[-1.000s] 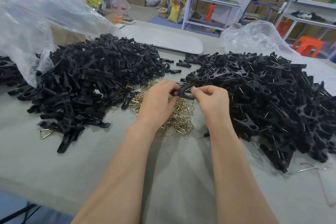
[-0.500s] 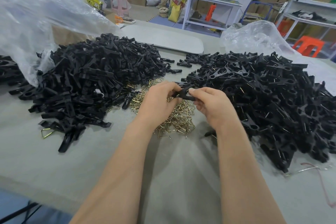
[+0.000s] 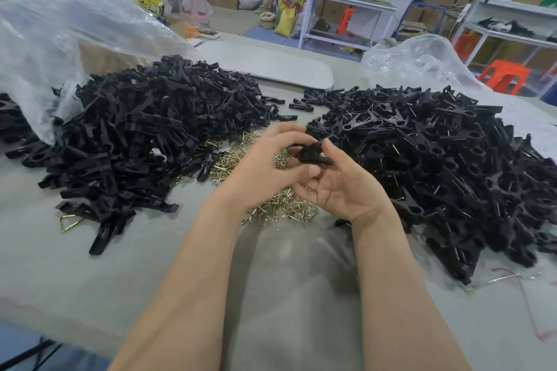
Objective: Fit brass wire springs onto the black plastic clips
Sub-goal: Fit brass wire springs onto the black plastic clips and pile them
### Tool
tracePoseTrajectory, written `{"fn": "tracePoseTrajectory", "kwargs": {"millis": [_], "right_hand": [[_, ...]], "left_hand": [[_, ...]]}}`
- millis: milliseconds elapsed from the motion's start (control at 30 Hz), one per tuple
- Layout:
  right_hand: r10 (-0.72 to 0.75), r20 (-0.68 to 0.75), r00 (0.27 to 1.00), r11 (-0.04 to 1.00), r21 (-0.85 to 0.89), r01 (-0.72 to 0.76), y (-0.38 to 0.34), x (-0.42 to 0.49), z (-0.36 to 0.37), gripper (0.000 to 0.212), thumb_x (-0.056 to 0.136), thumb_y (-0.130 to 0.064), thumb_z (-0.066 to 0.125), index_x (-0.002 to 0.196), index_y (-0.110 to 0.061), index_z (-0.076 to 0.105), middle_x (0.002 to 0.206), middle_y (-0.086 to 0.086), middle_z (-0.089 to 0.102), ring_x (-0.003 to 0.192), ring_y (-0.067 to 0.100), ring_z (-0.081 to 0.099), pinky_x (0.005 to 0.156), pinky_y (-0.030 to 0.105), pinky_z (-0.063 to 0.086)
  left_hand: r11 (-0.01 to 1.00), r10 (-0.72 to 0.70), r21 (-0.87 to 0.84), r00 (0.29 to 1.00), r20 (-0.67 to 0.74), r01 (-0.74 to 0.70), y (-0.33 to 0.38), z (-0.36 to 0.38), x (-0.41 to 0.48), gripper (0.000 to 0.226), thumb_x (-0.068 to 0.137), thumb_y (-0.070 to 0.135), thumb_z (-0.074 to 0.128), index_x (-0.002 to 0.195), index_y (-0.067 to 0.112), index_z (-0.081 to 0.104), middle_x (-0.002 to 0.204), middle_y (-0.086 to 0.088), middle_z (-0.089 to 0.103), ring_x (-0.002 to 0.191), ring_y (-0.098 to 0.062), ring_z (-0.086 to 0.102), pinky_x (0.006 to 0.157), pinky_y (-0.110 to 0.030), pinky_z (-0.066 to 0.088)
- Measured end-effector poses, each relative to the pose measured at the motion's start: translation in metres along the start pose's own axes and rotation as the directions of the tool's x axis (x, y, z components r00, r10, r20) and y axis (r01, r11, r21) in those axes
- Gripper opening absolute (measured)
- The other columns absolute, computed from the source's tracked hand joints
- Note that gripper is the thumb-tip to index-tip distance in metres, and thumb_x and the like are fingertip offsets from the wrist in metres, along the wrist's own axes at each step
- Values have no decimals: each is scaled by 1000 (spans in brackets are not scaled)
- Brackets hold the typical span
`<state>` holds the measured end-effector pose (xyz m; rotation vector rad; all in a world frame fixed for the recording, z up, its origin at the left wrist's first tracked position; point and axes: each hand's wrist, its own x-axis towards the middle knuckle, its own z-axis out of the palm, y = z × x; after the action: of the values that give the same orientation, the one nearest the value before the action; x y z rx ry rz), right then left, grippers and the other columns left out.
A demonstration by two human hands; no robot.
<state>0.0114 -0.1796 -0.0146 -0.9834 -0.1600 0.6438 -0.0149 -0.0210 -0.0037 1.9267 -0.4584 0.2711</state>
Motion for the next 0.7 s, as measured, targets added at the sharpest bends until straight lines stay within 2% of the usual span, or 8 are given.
{"fn": "tracePoseTrajectory", "kwargs": {"millis": [67,267,433,500,567,633,667,700], "right_hand": [[-50,-2,999,998,42,50,3,1,-1,34,79,-35,58,93,-8,74,88,12,73,76,15,71,68,29,58],[-41,-29,999,999,13,42,7,3,0,29,76,-30,59,91,-9,73,82,9,71,74,14,71,68,29,59],[32,-125,992,968,-243,-62,-8,-1,4,70,62,-62,61,103,-5,64,84,12,72,80,23,71,71,32,59],[0,-190,982,886,-456,-88,-11,-1,4,60,69,-55,67,99,-4,65,77,8,72,73,18,70,68,28,59],[-141,-285,948,834,-551,-42,-8,2,8,33,84,-32,67,99,-2,66,73,4,71,68,14,69,63,24,58],[-354,-434,828,908,-371,194,-15,7,10,26,91,-25,62,100,-2,63,80,5,73,76,16,69,67,25,58],[-408,-481,776,911,-155,383,-23,6,11,34,90,-32,61,105,-1,58,86,7,74,83,18,70,72,28,58],[-440,-486,755,843,67,534,-30,6,13,52,87,-43,60,115,0,50,94,10,73,91,21,70,79,32,58]], "left_hand": [[999,37,27,999,26,-38,1,1,0,38,80,11,73,115,22,64,125,8,53,115,0,49,101,-13,35],[997,68,33,998,-3,-68,-1,0,-1,36,78,7,74,104,30,64,110,14,62,106,-3,56,98,-18,41],[993,-1,118,998,-68,9,-6,1,0,25,79,20,75,94,36,63,92,20,62,92,10,53,82,-1,33],[977,0,211,998,-57,12,-9,4,1,25,79,21,75,102,26,67,101,13,58,99,1,52,86,-5,32],[968,-56,243,998,-39,64,-11,8,0,39,80,24,75,117,22,64,127,4,47,120,-9,43,103,-15,27],[972,-99,196,985,-143,127,-10,7,2,51,83,29,71,130,24,54,143,2,32,130,-10,33,111,-25,24],[981,-103,134,958,-267,142,-8,5,3,51,85,29,68,133,23,50,144,2,32,130,-10,36,111,-27,27],[988,-116,45,901,-418,148,-5,2,4,48,88,28,65,132,21,49,142,2,35,125,-7,42,107,-25,33]]}}
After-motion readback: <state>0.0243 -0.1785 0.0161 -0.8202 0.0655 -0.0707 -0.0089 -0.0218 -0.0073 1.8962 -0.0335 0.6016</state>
